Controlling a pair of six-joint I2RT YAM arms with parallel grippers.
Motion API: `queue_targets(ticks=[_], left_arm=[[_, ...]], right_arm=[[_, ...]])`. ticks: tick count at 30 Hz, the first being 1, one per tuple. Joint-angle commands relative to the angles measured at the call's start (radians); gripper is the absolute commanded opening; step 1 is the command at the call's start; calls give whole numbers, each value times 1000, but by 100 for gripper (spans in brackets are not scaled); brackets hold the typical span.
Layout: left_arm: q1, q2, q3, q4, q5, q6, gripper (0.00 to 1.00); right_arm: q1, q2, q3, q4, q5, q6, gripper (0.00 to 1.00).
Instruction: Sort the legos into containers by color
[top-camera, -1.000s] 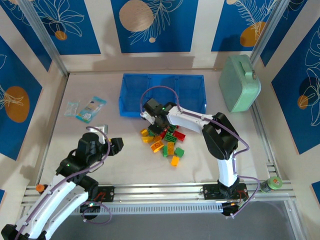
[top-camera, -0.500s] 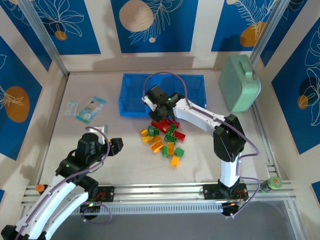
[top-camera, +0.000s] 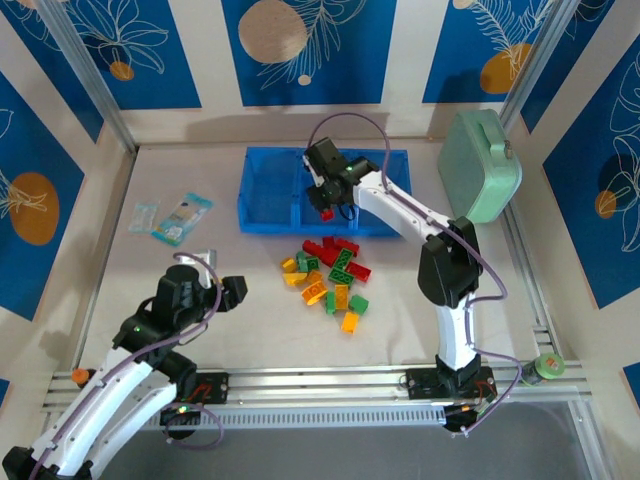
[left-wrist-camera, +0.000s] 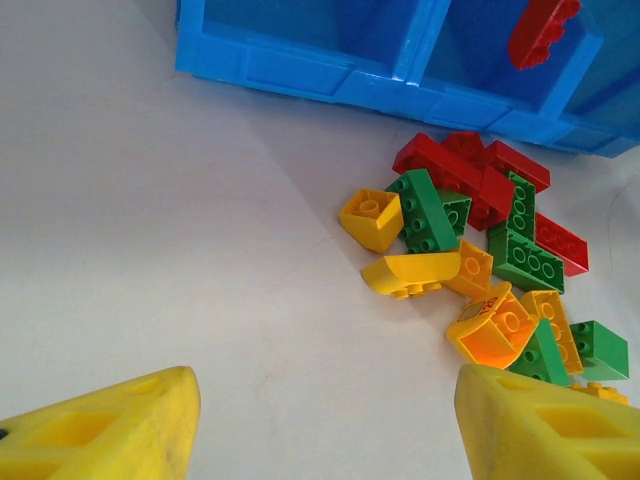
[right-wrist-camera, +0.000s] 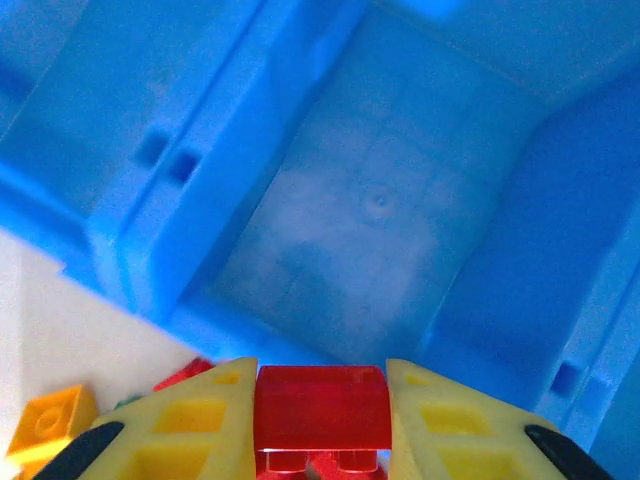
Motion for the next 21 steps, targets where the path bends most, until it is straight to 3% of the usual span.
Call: queue_targets(ticks=[1,11,21], left_arm=[[-12,0,20,6,14,-2,68],[-21,14,34,6,10,-2,68],[-32,26,46,7,4,-6,68]], right_arm=[[-23,77,101,-67,-13,69,29],[-53,246,329,-174,7,149,29],[-53,274,346,-193,21,184,30]])
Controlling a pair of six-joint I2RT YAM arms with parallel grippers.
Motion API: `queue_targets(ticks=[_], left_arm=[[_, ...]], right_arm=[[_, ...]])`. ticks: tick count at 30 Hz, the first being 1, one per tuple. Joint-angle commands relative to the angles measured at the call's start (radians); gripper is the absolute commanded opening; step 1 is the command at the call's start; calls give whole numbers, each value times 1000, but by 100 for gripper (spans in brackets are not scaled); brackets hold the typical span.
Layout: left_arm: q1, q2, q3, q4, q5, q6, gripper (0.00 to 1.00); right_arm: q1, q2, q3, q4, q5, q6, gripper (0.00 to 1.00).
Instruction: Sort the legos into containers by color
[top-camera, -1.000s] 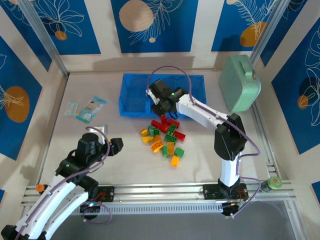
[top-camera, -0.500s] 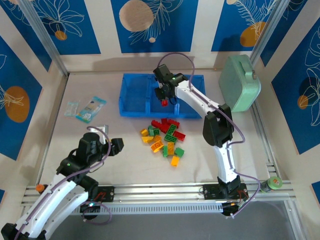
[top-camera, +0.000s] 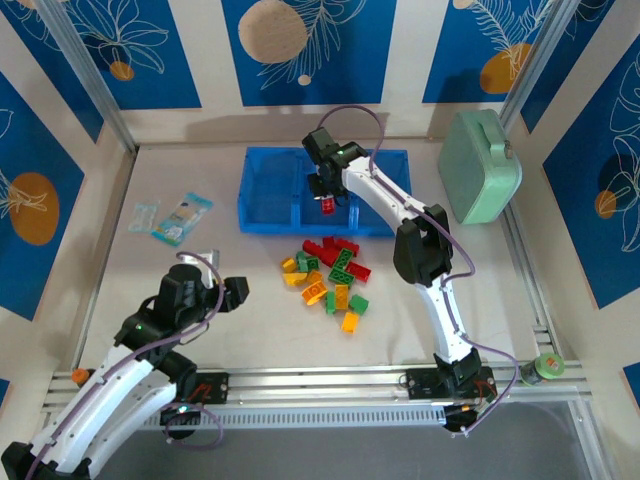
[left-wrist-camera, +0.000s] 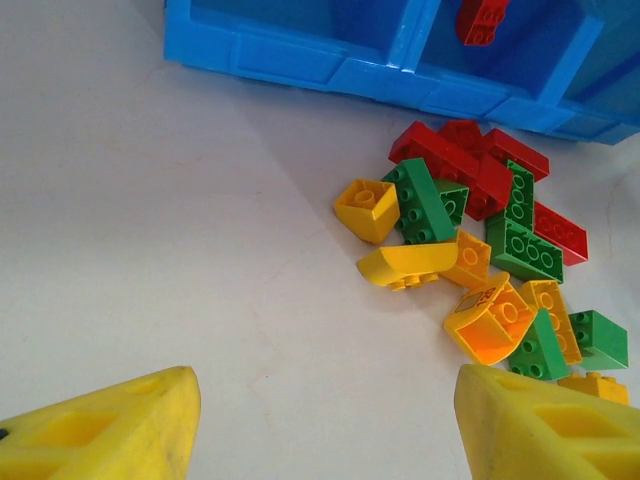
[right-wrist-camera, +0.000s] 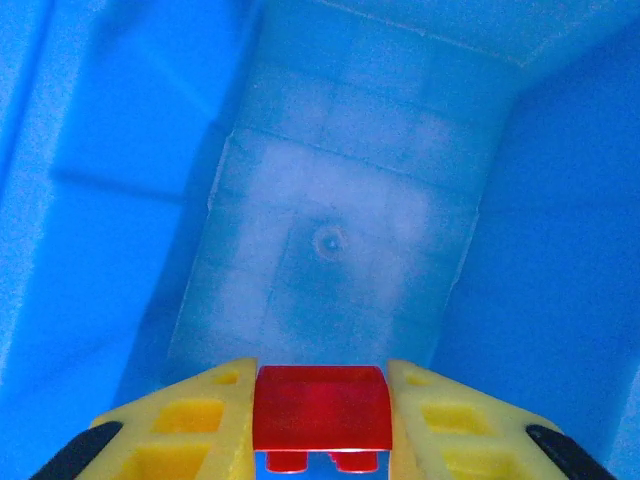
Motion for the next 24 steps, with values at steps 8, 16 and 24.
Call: queue_targets(ticks=[8,16,24], left_arm=[[-31,5,34,9,-6,-13,68],[-52,20,36,12,-24,-4,68],[-89,81,38,52,-34,-4,68]], right_arm=[[3,-75,-47,10,46,33,28],[-53,-237,-102,15,100,20,28],[-192,-354,-289,64,70,33,28]])
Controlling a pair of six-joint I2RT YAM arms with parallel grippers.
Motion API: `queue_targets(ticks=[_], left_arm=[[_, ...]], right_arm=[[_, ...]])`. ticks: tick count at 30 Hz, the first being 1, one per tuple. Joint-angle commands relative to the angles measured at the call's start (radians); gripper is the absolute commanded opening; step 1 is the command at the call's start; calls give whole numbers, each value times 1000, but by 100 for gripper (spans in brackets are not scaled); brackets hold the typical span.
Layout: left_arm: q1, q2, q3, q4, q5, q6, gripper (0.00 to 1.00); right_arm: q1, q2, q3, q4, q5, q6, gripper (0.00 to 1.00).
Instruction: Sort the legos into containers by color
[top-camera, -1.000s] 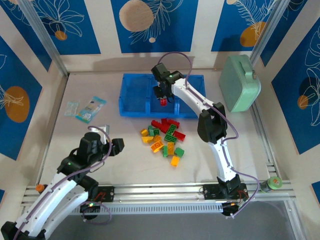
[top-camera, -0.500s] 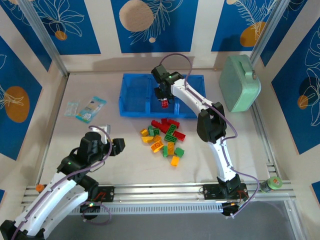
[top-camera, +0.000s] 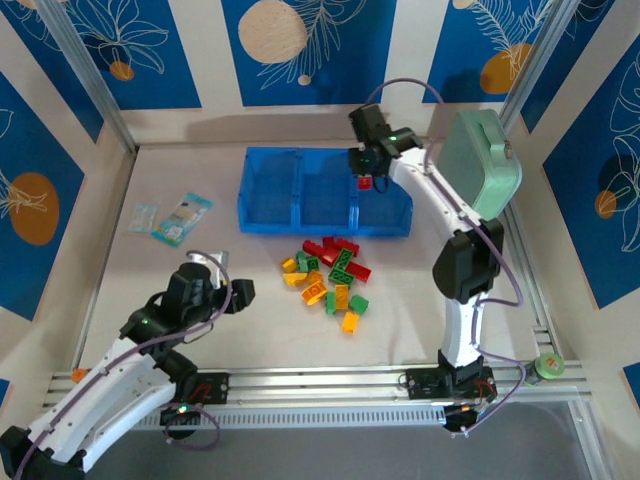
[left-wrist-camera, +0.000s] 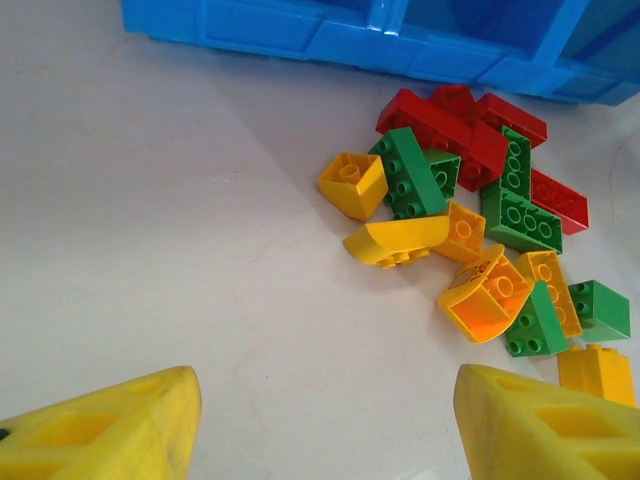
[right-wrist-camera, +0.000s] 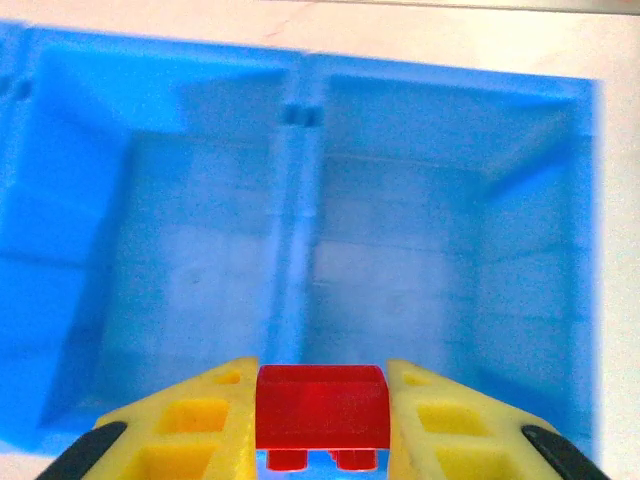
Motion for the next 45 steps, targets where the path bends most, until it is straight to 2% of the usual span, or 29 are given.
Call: queue_targets(ticks=[1,12,15,17,18,22,26,29,33,39,43,45], left_arm=[[-24,21,32,46,-14,-4,68],[-129,158,58,115,-41,-23,68],[-161,189,57,143,-56,-36,68],[-182,217,59,161,-67,-41,68],[-190,230,62,166,-70,-43,68],[-221,289,74,184,-86,-51,68],[-236,330,79,213,-95,-59,68],[-239,363,85,237,-97,-72,69],[-238,433,118,252,-83,-79,72],[-239,536,147,287,-66,-93,72],[-237,591,163,298,-72,-93,73],[-237,624,177,297,-74,-91,73]], right_arm=[[-47,-20,-95,24,-11,19,28],[-105,-7,-251,100,-66,38,29],[-102,5,-254,98,-68,36,36],[-100,3,-255,96,-70,36,48],[-97,0,-256,95,-67,35,50],[-74,-53,-277,104,-49,31,55],[-39,-135,-305,101,-20,35,56],[6,-227,-363,116,-8,40,56],[96,-350,-482,161,-11,48,65],[338,-528,-749,230,120,132,69],[460,-613,-882,201,179,264,70],[518,-657,-939,201,215,319,74]])
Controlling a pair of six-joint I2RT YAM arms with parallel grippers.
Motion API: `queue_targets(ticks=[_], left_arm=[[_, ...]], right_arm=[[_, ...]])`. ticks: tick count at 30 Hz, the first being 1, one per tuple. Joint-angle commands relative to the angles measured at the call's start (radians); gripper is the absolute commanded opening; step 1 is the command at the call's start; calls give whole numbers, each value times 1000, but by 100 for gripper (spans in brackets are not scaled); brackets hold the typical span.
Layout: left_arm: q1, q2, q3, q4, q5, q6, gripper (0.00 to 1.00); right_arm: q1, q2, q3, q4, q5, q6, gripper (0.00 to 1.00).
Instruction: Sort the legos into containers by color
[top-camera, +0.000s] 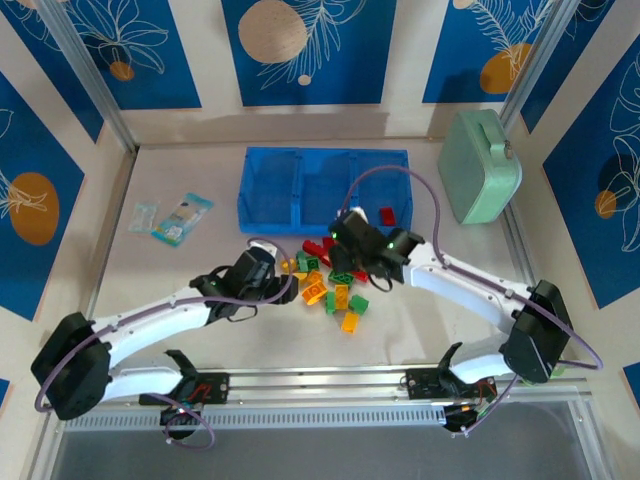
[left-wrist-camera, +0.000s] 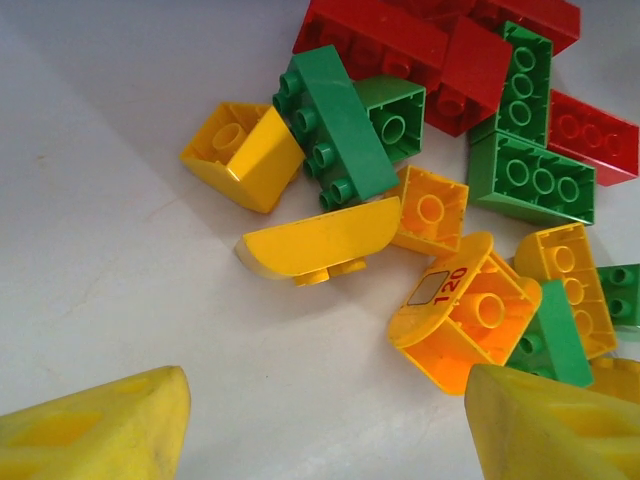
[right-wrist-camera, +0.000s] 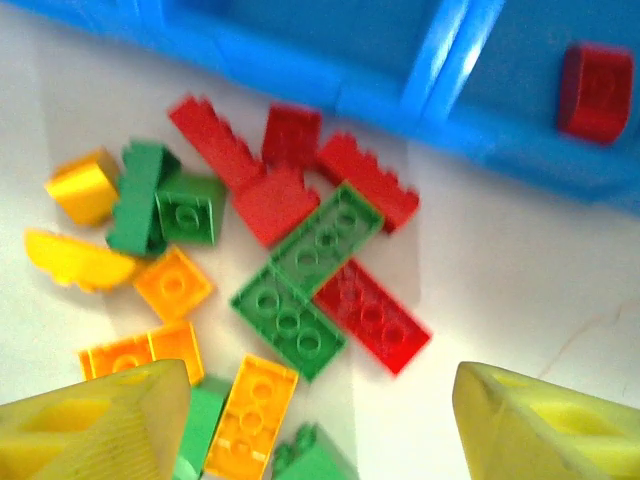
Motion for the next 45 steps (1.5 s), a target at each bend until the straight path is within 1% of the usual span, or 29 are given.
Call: queue_targets(ticks=[1,3,7,12,13,15,17,22,24,34,45], left_arm=[[-7,49,48,22,3,-13,73],[-8,87,62,28,9,-15,73],[-8,149,85,47,21,-27,73],[-7,209,105,67,34,-37,73],[-8,221,109,68,33,-38,73],[-8,242,116,66,27,-38,73],[-8,262,126,60,21,-38,73],[-8,304,151,48,8,-32,72],[-8,321,160,45,3,-32,72],[-5,416,227,12,-37,-38,72],[-5,517,307,-50,-77,-25,72]], right_arm=[[76,-92,-71,-7,98,145,77],[113,-126,-98,-17,106,185,83],[181,-153,-117,-29,146,227,85],[194,-109,-100,-60,153,263,85],[192,-100,-93,-73,158,270,86],[170,-87,-84,-99,147,288,87],[127,-79,-80,-117,109,297,87],[33,-98,-109,-117,11,296,86],[11,-113,-127,-110,-13,297,86],[-12,-194,-201,-97,-26,320,86],[-22,-212,-218,-83,-29,319,86]])
